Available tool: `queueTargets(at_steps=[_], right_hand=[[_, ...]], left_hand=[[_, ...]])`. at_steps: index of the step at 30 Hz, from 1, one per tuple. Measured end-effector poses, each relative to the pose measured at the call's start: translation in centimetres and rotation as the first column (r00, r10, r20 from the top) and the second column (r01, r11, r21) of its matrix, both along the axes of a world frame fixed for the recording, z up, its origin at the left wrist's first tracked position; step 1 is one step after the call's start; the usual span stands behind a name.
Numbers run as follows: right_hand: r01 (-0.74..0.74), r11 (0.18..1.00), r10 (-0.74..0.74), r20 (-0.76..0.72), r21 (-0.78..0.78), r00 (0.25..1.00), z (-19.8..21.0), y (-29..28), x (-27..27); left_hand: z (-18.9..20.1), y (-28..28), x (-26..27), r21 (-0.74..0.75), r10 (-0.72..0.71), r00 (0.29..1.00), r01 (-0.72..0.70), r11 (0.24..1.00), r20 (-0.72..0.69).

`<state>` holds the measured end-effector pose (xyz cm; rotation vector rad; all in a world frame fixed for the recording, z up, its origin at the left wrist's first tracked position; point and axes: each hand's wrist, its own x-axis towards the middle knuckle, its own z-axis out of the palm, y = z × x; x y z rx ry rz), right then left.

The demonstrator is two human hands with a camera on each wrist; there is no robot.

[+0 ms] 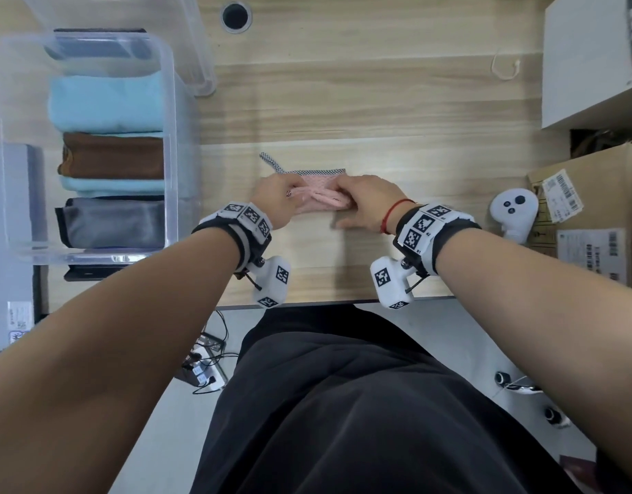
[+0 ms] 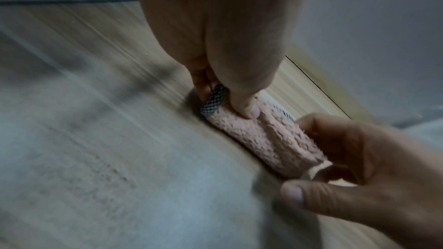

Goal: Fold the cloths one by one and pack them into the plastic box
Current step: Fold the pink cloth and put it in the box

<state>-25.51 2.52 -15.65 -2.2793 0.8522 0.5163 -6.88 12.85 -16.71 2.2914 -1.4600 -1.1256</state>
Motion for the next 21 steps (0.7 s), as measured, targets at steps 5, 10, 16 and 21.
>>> queueTargets(at_steps=[5,10,16,21], right_hand=[[0.255,0.965,-0.258,0.056,0.06,0.964,-1.2,-0.9,0.9],[0.269,0.96,-0.273,0.037,0.082,0.961,-1.9,-2.2,1.7],[0.312,0.939,-0.316,0.003,0.144,0.949,-2.1,-2.8,2.6],[0.362,0.93,-0.36,-0.036,0.058,0.932,-2.2,-3.2,2.8]], left_hand=[[0.3,-0.1,1.1,0.05,0.156,0.98,-0.151,0.987,-0.12],[-0.4,0.2,2.1,0.087,0.188,0.981,-0.183,0.979,-0.045],[-0.9,-0.8,2.0,0.064,0.209,0.978,-0.208,0.976,-0.007],[-1.5,-1.3,1.8,0.093,0.232,0.972,-0.234,0.968,0.032]])
